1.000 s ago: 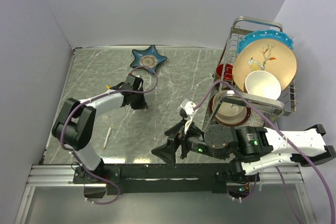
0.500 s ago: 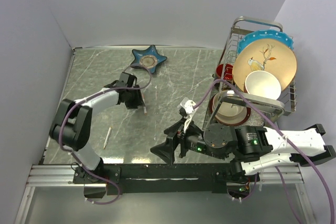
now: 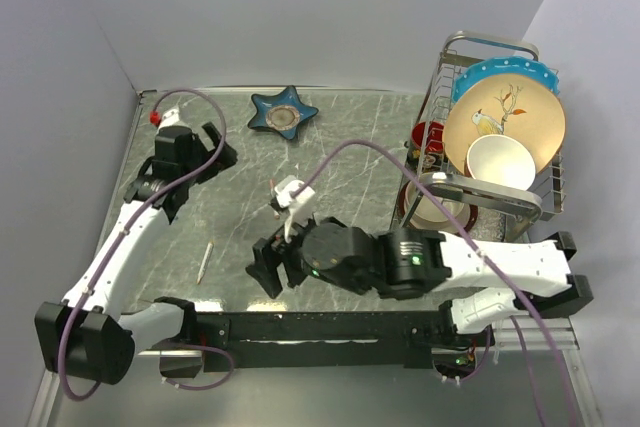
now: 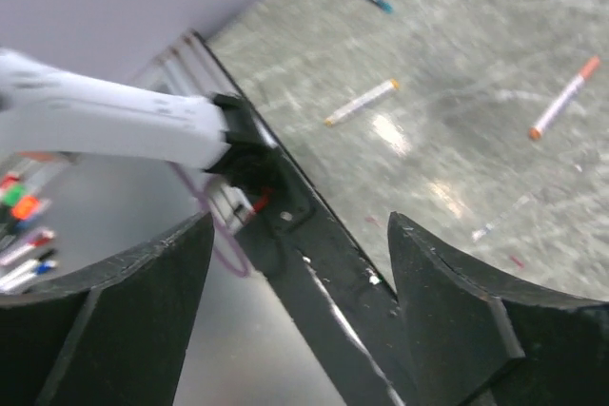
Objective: Insert the pens into the pen caps
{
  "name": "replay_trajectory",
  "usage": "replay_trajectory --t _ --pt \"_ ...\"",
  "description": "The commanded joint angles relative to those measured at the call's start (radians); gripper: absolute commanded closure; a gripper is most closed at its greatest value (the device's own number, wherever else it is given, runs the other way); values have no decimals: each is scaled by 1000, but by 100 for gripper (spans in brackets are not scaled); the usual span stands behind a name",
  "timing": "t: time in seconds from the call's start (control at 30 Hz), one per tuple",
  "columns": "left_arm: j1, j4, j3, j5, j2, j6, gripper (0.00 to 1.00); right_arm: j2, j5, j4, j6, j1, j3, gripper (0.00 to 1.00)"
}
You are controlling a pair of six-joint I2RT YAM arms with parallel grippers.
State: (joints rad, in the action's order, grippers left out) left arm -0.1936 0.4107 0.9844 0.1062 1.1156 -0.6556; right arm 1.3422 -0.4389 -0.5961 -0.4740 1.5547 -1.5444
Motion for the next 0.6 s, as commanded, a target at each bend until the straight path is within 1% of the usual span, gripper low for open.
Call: replay_trajectory --t 0.0,0.13,0.17,0.2,0.27,0.3,0.37,0.4,0.43,0.47,0.5,0.57 --pt "14 190 -59 293 6 -125 3 0 75 14 -2 -85 4 22" --pt "16 258 -119 372 -2 -196 10 -21 94 48 2 -97 47 22" --pt "16 310 -127 385 -2 -240 13 -26 100 54 5 -97 62 22" --pt "19 335 -145 383 -3 -331 14 -35 101 65 6 -99 70 22" --pt "22 384 -158 357 -14 -431 17 -40 106 71 8 -102 87 22" --pt "25 425 -167 348 -19 -534 18 -44 108 73 12 -102 92 22" --pt "25 457 -177 313 -52 -634 19 -52 118 76 15 -102 105 22" --pt "28 471 -196 293 -68 -720 19 -66 124 76 18 -102 109 22" --pt "31 464 -210 268 -101 -752 20 -74 123 75 17 -102 119 23" --pt "33 445 -228 209 -117 -780 20 -83 124 73 17 -102 127 23" --pt "39 404 -262 179 -129 -817 20 -104 123 74 15 -104 136 23" --pt "43 398 -279 141 -128 -849 20 -132 118 84 12 -102 168 23"
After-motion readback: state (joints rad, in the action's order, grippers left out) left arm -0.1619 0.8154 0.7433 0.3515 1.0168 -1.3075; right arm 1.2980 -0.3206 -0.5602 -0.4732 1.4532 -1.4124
